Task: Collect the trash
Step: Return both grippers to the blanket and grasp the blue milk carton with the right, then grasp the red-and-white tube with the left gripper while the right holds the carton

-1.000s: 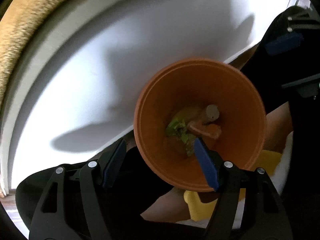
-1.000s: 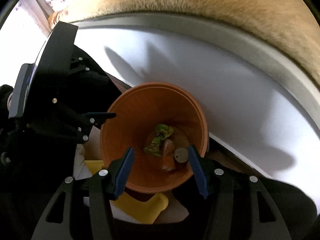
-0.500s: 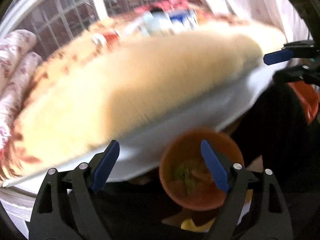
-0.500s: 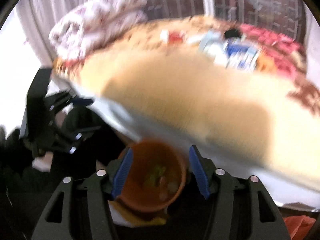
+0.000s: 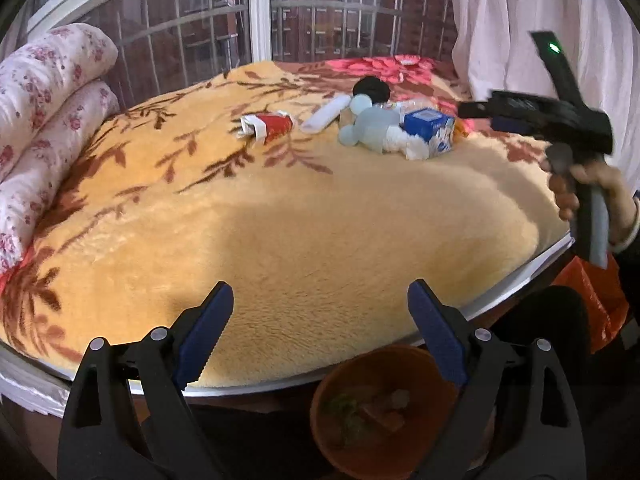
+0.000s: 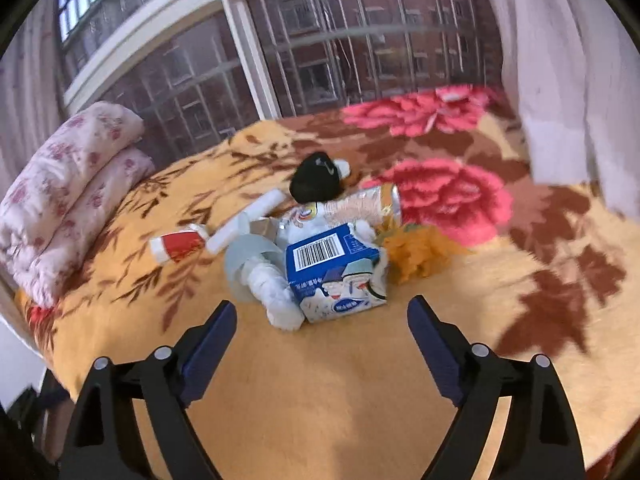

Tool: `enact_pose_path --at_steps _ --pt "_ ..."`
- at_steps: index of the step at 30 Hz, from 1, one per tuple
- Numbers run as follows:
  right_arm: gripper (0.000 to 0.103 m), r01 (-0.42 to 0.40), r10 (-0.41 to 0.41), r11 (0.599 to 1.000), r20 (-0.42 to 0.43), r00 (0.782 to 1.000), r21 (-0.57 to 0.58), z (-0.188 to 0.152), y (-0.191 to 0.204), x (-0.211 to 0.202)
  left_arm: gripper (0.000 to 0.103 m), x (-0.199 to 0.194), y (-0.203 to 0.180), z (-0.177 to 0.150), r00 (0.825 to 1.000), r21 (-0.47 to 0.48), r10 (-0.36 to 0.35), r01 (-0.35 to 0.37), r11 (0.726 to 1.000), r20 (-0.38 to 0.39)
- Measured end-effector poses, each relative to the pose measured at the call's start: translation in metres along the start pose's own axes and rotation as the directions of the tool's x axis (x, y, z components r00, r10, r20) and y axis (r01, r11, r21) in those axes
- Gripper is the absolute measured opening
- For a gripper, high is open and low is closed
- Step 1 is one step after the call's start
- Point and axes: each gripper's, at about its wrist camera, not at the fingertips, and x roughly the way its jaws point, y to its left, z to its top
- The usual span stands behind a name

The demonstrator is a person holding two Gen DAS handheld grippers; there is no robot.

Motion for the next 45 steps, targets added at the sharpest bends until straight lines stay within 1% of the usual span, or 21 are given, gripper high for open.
enact_pose_path --at_steps 2,4,7,12,17,20,21,24,28,31,33,35,37,39,42,44,45 --pt "0.086 0.008 -0.008 1.0 -0.027 1.0 -0.002 0.002 0.002 0.019 0.087 0.005 0.002 -0.001 1.0 0.004 -0.005 0.005 1.0 -0.012" --pt "0.087 0.03 -0.031 0.999 -0.037 0.999 -0.014 0.003 0.008 0.035 0.087 0.01 0.004 0.0 1.0 -0.004 -0.023 0.023 1.0 -0.021" --pt "0.087 0.06 -0.061 0.998 -0.048 0.997 -0.007 0.006 0.006 0.051 0.087 0.016 0.009 0.003 0.999 -0.014 -0.039 0.039 0.999 -0.03" --pt "0.087 0.073 -0.068 0.996 -0.091 0.994 0.05 0.015 -0.006 0.075 0.087 0.02 0.014 0.007 0.998 -0.027 -0.057 0.056 0.998 -0.026" --pt "0.087 0.076 -0.065 0.995 -0.156 0.986 0.069 0.021 -0.011 0.099 0.087 0.026 0.018 0.009 0.996 -0.063 -0.082 0.08 0.995 -0.039" --pt "0.08 0.078 -0.063 0.993 -0.16 0.985 0.089 0.022 -0.015 0.103 0.087 0.028 0.018 0.011 0.995 -0.073 -0.087 0.084 0.994 -0.048" --pt "0.078 0.079 -0.067 0.994 -0.151 0.986 0.081 0.021 -0.013 0.1 0.087 0.029 0.018 0.011 0.995 -0.073 -0.085 0.081 0.994 -0.048" --pt "0.076 0.087 -0.075 0.993 -0.14 0.987 0.079 0.019 -0.01 0.092 0.087 0.03 0.019 0.015 0.996 -0.078 -0.074 0.07 0.994 -0.054" --pt "0.076 0.035 -0.023 0.992 -0.096 0.995 0.119 0.009 -0.012 0.061 0.087 0.035 0.026 0.026 0.995 -0.112 -0.084 0.077 0.991 -0.062" --pt "0.076 -0.005 0.012 0.992 -0.059 0.998 0.128 0.0 -0.016 0.034 0.087 0.043 0.028 0.042 0.991 -0.146 -0.116 0.104 0.984 -0.071" --pt "0.076 -0.011 0.016 0.991 -0.037 0.999 0.133 -0.006 -0.021 0.018 0.087 0.049 0.025 0.052 0.99 -0.151 -0.119 0.108 0.983 -0.069" --pt "0.076 -0.022 0.025 0.991 -0.017 1.0 0.129 -0.011 -0.025 0.001 0.087 0.058 0.023 0.066 0.996 -0.148 -0.063 0.054 0.988 -0.06" --pt "0.076 -0.025 0.024 0.994 0.006 1.0 0.111 -0.016 -0.026 -0.016 0.087 0.069 0.027 0.084 0.998 -0.143 -0.038 0.03 0.989 -0.052" --pt "0.076 -0.035 0.032 0.996 0.03 0.999 0.084 -0.02 -0.024 -0.032 0.087 0.081 0.032 0.103 0.998 -0.122 -0.016 0.009 0.993 -0.056" --pt "0.076 -0.06 0.057 0.996 0.05 0.997 0.063 -0.028 -0.019 -0.05 0.087 0.106 0.043 0.135 0.997 -0.036 0.032 -0.034 0.999 -0.068" --pt "0.076 -0.081 0.077 0.994 0.053 0.996 0.069 -0.034 -0.018 -0.057 0.087 0.128 0.05 0.153 0.994 0.06 0.064 -0.058 0.996 -0.088" --pt "0.076 -0.087 0.084 0.994 0.051 0.995 0.07 -0.037 -0.018 -0.058 0.087 0.138 0.053 0.161 0.991 0.111 0.091 -0.08 0.991 -0.098"
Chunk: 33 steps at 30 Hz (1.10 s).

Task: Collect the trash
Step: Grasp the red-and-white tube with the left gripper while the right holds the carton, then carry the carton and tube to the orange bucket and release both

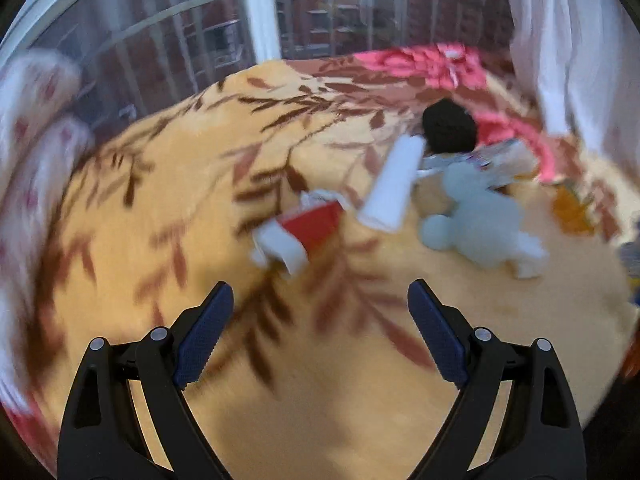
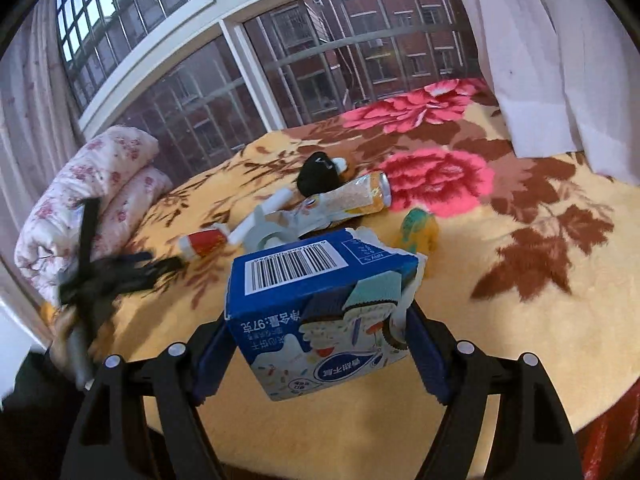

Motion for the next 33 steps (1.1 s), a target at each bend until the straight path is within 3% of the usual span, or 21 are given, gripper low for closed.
enact_pose_path --at_steps 4,8,9,10,11,12,16,21,28,33 --pt "0.076 -0.006 0.006 1.0 -0.007 1.0 -0.002 -0.012 0.002 -0.003 0.087 0.032 0.001 0.02 0.997 0.158 0.061 -0.052 0.986 -0.052" --pt "0.076 -0.021 0.021 1.0 -0.022 1.0 0.018 -0.016 0.002 0.002 0.086 0.054 -0.005 0.032 0.995 0.255 0.059 -0.036 0.966 -0.083" --pt "0.076 -0.024 0.024 0.999 -0.023 0.999 0.022 -0.016 0.002 0.003 0.08 0.061 -0.008 0.035 0.993 0.269 0.072 -0.046 0.962 -0.089" --pt "0.076 -0.026 0.026 0.999 -0.024 0.999 0.022 -0.016 0.004 0.005 0.059 0.066 -0.009 0.034 0.992 0.275 0.069 -0.038 0.961 -0.103" --pt "0.076 -0.028 0.028 0.999 -0.025 0.999 0.021 -0.016 0.004 0.007 0.043 0.074 -0.01 0.035 0.988 0.272 0.068 -0.028 0.962 -0.139" --pt "0.076 -0.032 0.033 0.999 -0.026 0.999 0.023 -0.016 0.005 0.008 0.036 0.08 -0.008 0.034 0.984 0.251 0.063 -0.019 0.968 -0.168" --pt "0.075 -0.037 0.038 0.999 -0.022 0.999 0.016 -0.017 0.011 0.011 0.027 0.076 -0.009 0.023 0.991 0.196 0.067 -0.044 0.98 -0.113" --pt "0.076 -0.025 0.024 0.999 -0.012 1.0 -0.022 -0.018 0.019 0.013 0.025 0.048 -0.011 0.006 0.996 0.073 0.062 -0.058 0.996 -0.066" --pt "0.076 -0.035 0.035 0.999 0.0 0.999 -0.038 -0.024 0.029 0.0 0.025 -0.041 -0.028 -0.043 0.997 -0.06 0.062 -0.059 0.996 0.047" --pt "0.076 -0.057 0.058 0.992 0.005 0.998 -0.11 -0.035 0.05 -0.023 0.025 -0.095 -0.053 -0.088 0.995 -0.08 0.036 -0.028 0.996 0.096"
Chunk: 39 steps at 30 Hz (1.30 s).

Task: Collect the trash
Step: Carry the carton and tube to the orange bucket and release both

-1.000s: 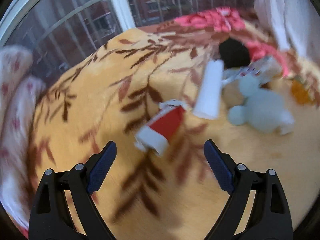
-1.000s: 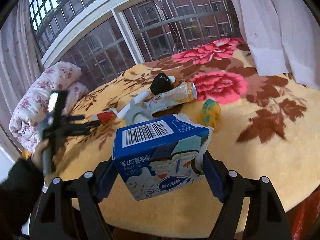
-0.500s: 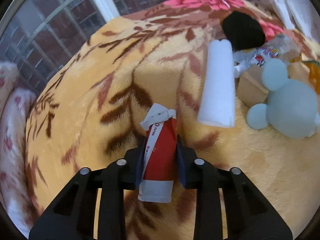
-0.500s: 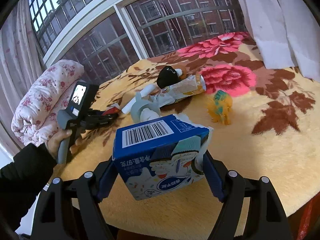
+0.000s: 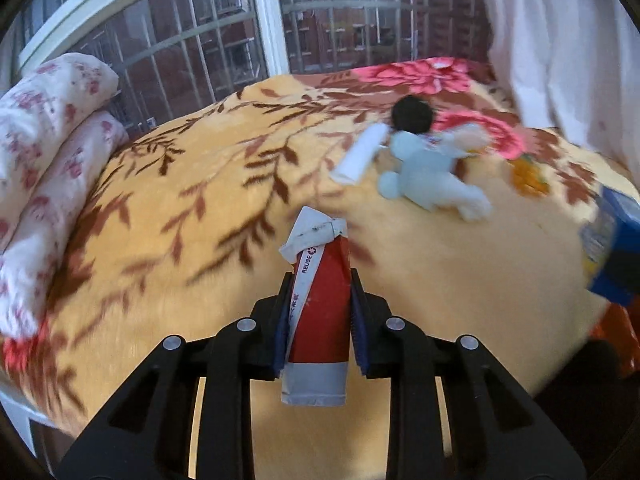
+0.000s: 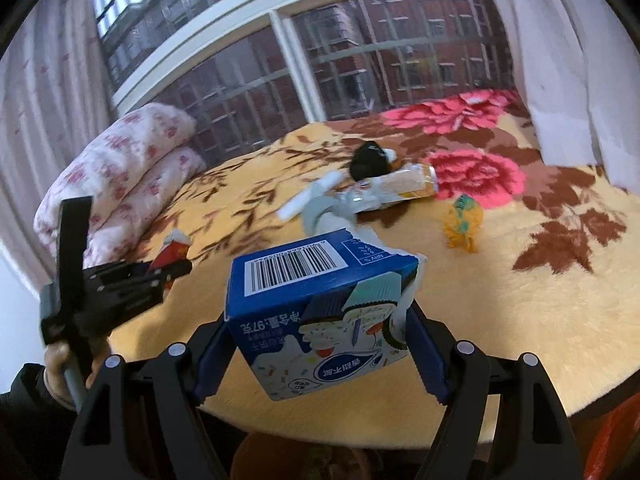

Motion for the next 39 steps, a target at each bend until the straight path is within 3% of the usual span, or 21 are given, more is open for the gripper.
enact_pose_path --at_steps 5,11,19,23,26,35,39 --pt "0.076 -0.044 0.042 0.996 -0.037 0.998 -0.076 -0.024 0.023 -0.026 0.025 -0.041 -0.018 -0.048 0.998 0.011 -0.055 0.055 0.998 0.001" --pt "0.076 -0.072 0.051 0.983 -0.129 0.99 -0.166 -0.066 0.043 -0.037 0.025 -0.053 -0.027 -0.094 0.996 0.01 -0.079 0.08 0.997 -0.051" --pt "0.076 -0.146 0.06 0.956 -0.318 0.946 -0.254 -0.128 0.056 -0.019 0.025 -0.032 -0.048 -0.148 0.978 0.057 -0.107 0.119 0.991 -0.181" --pt "0.076 -0.18 0.049 0.944 -0.42 0.906 -0.278 -0.155 0.054 0.008 0.025 -0.002 -0.061 -0.174 0.95 0.092 -0.141 0.172 0.981 -0.278" --pt "0.076 -0.196 0.034 0.936 -0.479 0.877 -0.292 -0.173 0.05 0.031 0.025 0.025 -0.067 -0.189 0.919 0.113 -0.138 0.192 0.975 -0.368" --pt "0.076 -0.293 -0.025 0.863 -0.614 0.789 -0.412 -0.205 0.058 0.08 0.026 0.074 -0.081 -0.224 0.843 0.266 -0.039 0.213 0.94 -0.537" --pt "0.076 -0.319 -0.025 0.856 -0.648 0.761 -0.407 -0.209 0.06 0.095 0.026 0.083 -0.084 -0.23 0.823 0.288 -0.03 0.232 0.929 -0.567"
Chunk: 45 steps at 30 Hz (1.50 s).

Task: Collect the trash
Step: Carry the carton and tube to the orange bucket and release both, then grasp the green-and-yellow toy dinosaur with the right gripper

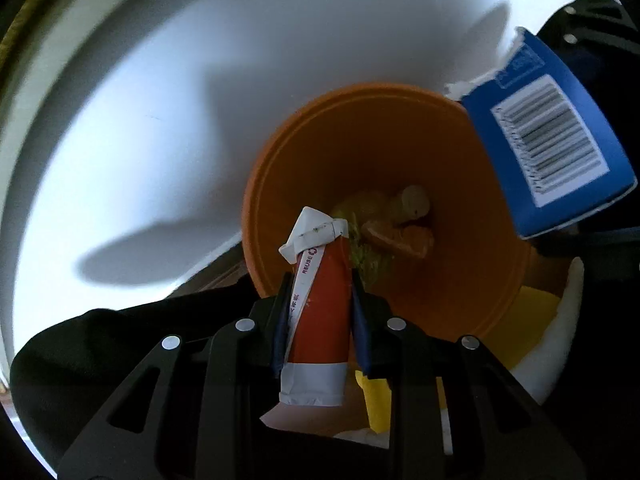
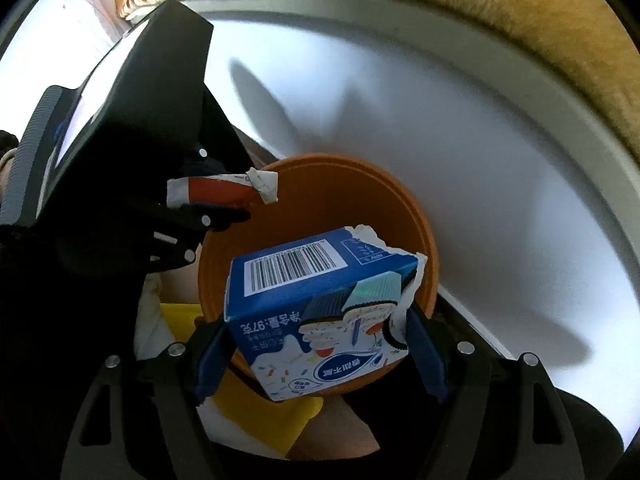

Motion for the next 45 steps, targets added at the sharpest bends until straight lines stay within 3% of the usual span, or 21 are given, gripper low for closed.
enact_pose_path --at_steps 5,6,7,9,15,31,36,39,41,45 --pt "0.078 -0.014 0.014 1.0 -0.018 1.0 0.009 0.004 -0.005 0.007 0.034 0.008 -0.002 0.003 1.0 0.009 0.006 -0.005 1.0 -0.028" --pt "0.079 -0.013 0.013 1.0 -0.024 1.0 0.014 0.003 -0.006 0.008 0.046 0.009 -0.001 0.003 0.999 0.008 0.026 -0.025 1.0 -0.03" --pt "0.079 -0.007 0.008 1.0 -0.033 0.999 0.024 0.002 -0.008 0.01 0.07 0.01 -0.002 0.004 0.999 0.006 0.035 -0.035 0.999 -0.032" --pt "0.082 -0.011 0.013 0.999 -0.039 0.999 0.043 0.0 -0.014 0.008 0.085 0.009 -0.004 0.004 0.998 0.001 0.051 -0.051 0.999 -0.02" --pt "0.085 -0.02 0.021 0.996 -0.007 1.0 0.09 -0.001 -0.024 -0.001 0.085 0.01 -0.002 0.003 0.999 -0.002 0.047 -0.047 0.999 -0.021" --pt "0.088 0.048 -0.058 0.987 0.061 0.996 0.156 -0.026 -0.016 -0.026 0.085 -0.002 -0.009 -0.003 0.995 -0.007 0.095 -0.095 0.995 0.026" --pt "0.088 0.066 -0.084 0.984 0.107 0.991 0.166 -0.033 -0.01 -0.053 0.085 -0.038 -0.008 -0.01 0.988 -0.013 0.095 -0.094 0.995 0.119" --pt "0.089 0.083 -0.111 0.985 0.185 0.976 0.152 -0.031 -0.007 -0.092 0.085 -0.083 0.006 -0.015 0.973 -0.04 0.085 -0.078 0.996 0.215" --pt "0.091 0.094 -0.131 0.984 0.247 0.96 0.154 -0.026 -0.012 -0.121 0.086 -0.118 0.018 -0.017 0.949 -0.068 0.096 -0.079 0.995 0.299" --pt "0.091 0.098 -0.158 0.979 0.355 0.922 0.18 -0.006 -0.035 -0.171 0.09 -0.174 0.038 -0.012 0.876 -0.142 0.15 -0.094 0.985 0.458"
